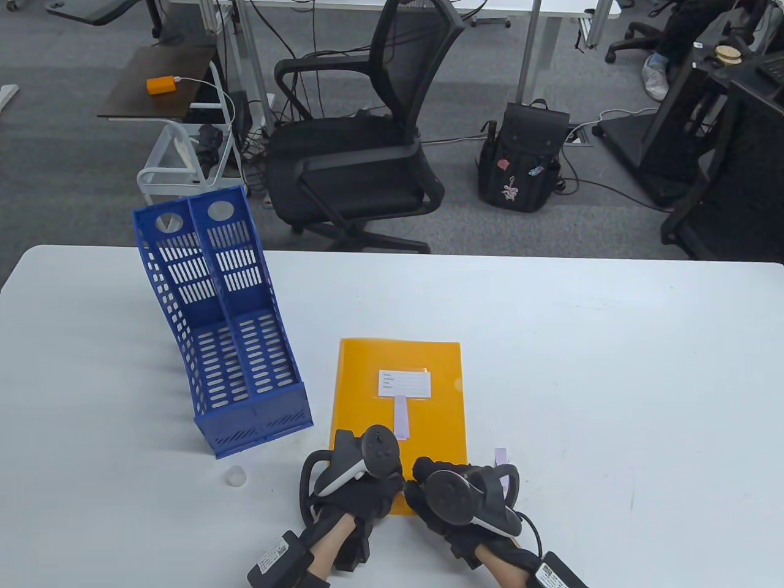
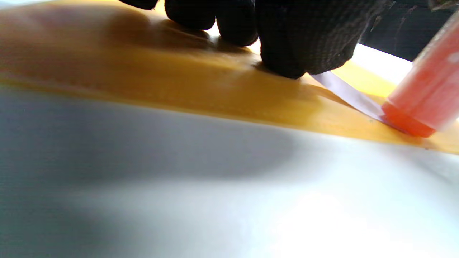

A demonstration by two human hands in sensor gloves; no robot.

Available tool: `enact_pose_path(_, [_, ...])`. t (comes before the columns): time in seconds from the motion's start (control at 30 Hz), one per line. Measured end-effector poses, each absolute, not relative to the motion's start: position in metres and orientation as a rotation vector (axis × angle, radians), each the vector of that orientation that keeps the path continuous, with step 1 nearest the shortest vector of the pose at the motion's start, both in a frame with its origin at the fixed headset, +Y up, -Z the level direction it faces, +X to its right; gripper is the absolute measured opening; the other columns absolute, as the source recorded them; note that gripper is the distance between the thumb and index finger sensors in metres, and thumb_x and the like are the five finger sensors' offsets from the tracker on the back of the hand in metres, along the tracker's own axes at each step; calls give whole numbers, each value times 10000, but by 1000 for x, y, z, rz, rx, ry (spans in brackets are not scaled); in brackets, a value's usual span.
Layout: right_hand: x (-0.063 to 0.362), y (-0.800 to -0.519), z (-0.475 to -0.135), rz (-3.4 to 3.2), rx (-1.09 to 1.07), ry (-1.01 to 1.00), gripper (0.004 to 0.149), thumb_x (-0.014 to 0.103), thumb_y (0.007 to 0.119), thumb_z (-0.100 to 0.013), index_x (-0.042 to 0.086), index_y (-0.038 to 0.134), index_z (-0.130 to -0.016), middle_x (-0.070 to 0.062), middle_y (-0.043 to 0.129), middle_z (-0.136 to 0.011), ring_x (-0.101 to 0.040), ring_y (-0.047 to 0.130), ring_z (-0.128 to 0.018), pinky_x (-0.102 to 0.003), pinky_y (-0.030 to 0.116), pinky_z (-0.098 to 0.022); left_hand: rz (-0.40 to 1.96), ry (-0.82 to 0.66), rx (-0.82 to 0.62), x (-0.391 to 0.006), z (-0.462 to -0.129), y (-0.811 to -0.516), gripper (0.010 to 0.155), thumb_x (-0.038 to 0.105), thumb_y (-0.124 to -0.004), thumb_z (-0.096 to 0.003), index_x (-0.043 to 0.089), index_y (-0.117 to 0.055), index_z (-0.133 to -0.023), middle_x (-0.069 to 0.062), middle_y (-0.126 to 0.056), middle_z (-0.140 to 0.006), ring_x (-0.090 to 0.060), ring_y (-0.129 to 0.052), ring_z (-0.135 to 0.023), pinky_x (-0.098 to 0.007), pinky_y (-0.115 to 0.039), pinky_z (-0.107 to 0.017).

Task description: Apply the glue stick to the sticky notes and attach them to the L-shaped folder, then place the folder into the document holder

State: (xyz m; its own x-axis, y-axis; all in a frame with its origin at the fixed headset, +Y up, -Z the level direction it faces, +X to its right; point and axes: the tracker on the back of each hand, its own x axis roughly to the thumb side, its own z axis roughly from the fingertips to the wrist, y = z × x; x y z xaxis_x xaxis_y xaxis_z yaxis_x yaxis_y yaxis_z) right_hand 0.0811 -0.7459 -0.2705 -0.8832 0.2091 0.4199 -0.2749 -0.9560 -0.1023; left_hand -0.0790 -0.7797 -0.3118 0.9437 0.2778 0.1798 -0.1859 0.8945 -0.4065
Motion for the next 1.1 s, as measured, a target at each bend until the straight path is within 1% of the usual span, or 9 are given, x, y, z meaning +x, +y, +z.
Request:
enact_pose_path(0.13, [93, -737, -268, 2787, 550, -288, 425, 476, 852, -448, 111, 913, -659, -99, 1019, -314, -226, 1014, -124, -366, 857, -84, 245, -236, -398, -79, -312, -780, 365, 438, -821, -470, 266, -849, -791, -18, -607, -1078, -310, -527, -1035, -613, -450, -754])
enact_pose_path(0.27, [98, -730, -266, 2710, 524, -349, 447, 480, 845, -453, 101, 901, -684, -104, 1016, -333, -226, 1015, -137, -365, 857, -90, 242, -237, -401, -79, -312, -780, 366, 438, -816, -477, 265, -838, -799, -18, -595, -1081, -304, -518, -1039, -604, -446, -762])
enact_pose_path(0.43, [87, -742, -270, 2754, 571, -280, 461, 481, 827, -462, 110, 878, -731, -117, 1015, -390, -239, 1022, -183, -372, 862, -122, 242, -236, -401, -79, -312, -780, 367, 437, -816, -477, 263, -838, -800, -18, -593, -1082, -305, -517, -1039, -604, -446, -761])
enact_pose_path(0.57, [82, -750, -274, 2772, 585, -210, 459, 475, 820, -465, 116, 866, -746, -125, 1009, -413, -246, 1022, -207, -377, 863, -135, 243, -235, -400, -79, -312, -780, 368, 437, -817, -475, 264, -837, -799, -17, -591, -1083, -305, -516, -1039, -604, -447, -760])
enact_pose_path(0.6, [83, -749, -274, 2761, 586, -227, 454, 472, 826, -463, 116, 871, -740, -124, 1012, -406, -245, 1022, -201, -377, 863, -131, 243, -235, -401, -79, -312, -780, 367, 436, -816, -477, 263, -837, -799, -17, -591, -1082, -307, -514, -1039, -604, -448, -761])
enact_pose_path(0.67, [83, -749, -274, 2776, 580, -188, 443, 468, 833, -464, 118, 873, -732, -123, 1010, -398, -241, 1018, -196, -375, 861, -129, 241, -235, -400, -79, -312, -780, 365, 437, -816, -476, 265, -838, -798, -18, -594, -1081, -308, -517, -1038, -605, -449, -760])
enact_pose_path(0.83, [84, -748, -274, 2784, 581, -174, 430, 468, 847, -457, 118, 890, -704, -115, 1014, -367, -234, 1018, -167, -371, 860, -112, 244, -234, -401, -79, -312, -780, 365, 436, -814, -479, 264, -836, -800, -16, -591, -1081, -304, -513, -1038, -604, -447, -760])
enact_pose_path(1.0, [90, -746, -273, 2765, 562, -181, 445, 484, 851, -451, 116, 898, -696, -102, 1017, -350, -221, 1016, -150, -360, 860, -98, 246, -234, -401, -79, -312, -780, 366, 437, -814, -478, 265, -834, -800, -15, -587, -1082, -301, -512, -1039, -602, -448, -761])
enact_pose_path(1.1, [98, -738, -270, 2730, 522, -204, 462, 496, 852, -448, 107, 901, -692, -94, 1015, -337, -212, 1011, -134, -352, 856, -86, 250, -234, -403, -79, -312, -780, 366, 438, -814, -478, 266, -834, -800, -12, -585, -1083, -301, -510, -1039, -603, -446, -761])
